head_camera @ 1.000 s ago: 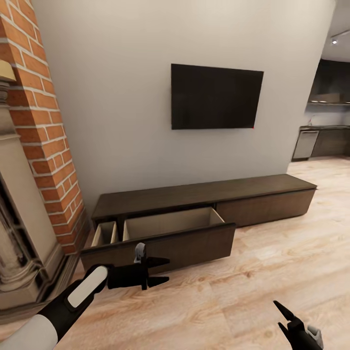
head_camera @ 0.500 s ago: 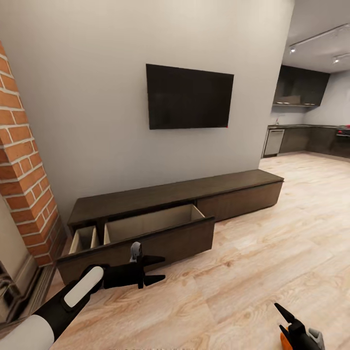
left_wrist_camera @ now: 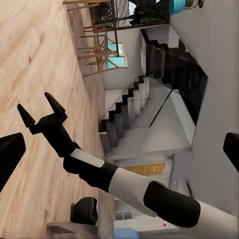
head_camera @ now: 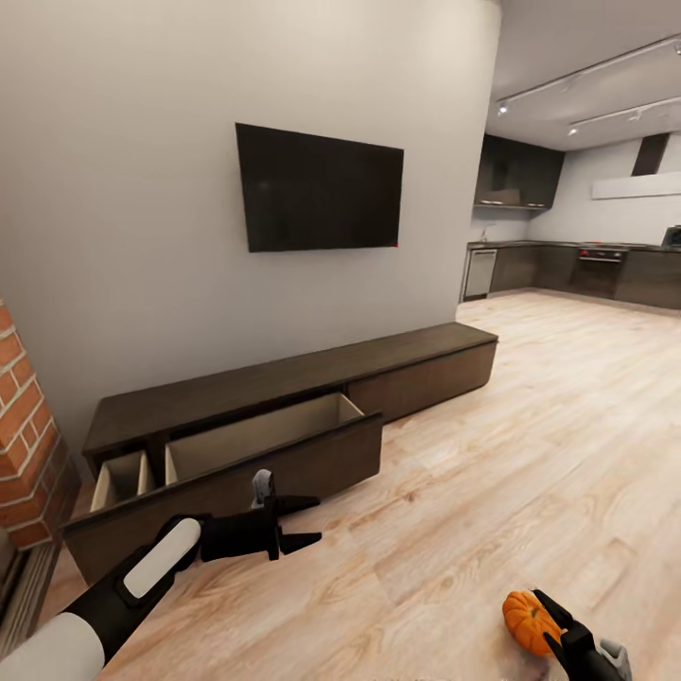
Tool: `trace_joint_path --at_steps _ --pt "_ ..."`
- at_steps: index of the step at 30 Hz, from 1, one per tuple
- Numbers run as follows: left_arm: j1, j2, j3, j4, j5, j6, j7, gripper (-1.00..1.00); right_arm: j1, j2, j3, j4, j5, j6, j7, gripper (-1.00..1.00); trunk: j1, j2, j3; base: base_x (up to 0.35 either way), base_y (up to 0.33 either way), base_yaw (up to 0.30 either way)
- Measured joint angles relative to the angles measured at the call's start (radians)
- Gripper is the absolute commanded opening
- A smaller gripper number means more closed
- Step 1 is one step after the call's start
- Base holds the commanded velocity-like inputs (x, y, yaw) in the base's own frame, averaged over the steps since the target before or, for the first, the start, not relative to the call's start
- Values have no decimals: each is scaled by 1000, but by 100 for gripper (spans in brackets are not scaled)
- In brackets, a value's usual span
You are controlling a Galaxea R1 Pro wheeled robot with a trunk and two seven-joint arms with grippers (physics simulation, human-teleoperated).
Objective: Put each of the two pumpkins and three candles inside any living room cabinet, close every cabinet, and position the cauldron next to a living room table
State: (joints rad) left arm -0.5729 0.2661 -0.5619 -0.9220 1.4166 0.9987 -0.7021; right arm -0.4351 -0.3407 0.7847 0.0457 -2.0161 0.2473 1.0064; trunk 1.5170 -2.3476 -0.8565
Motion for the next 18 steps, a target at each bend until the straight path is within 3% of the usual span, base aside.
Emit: trace_joint_path --at_steps 12,18 --pt "0 1 3 0 0 0 -7 100 -1 -1 -1 0 0 7 1 100 0 0 0 0 0 -288" --pt "0 18 3 0 0 0 -7 100 0 0 -2 -1 -2 20 1 100 0 0 -4 0 0 -232"
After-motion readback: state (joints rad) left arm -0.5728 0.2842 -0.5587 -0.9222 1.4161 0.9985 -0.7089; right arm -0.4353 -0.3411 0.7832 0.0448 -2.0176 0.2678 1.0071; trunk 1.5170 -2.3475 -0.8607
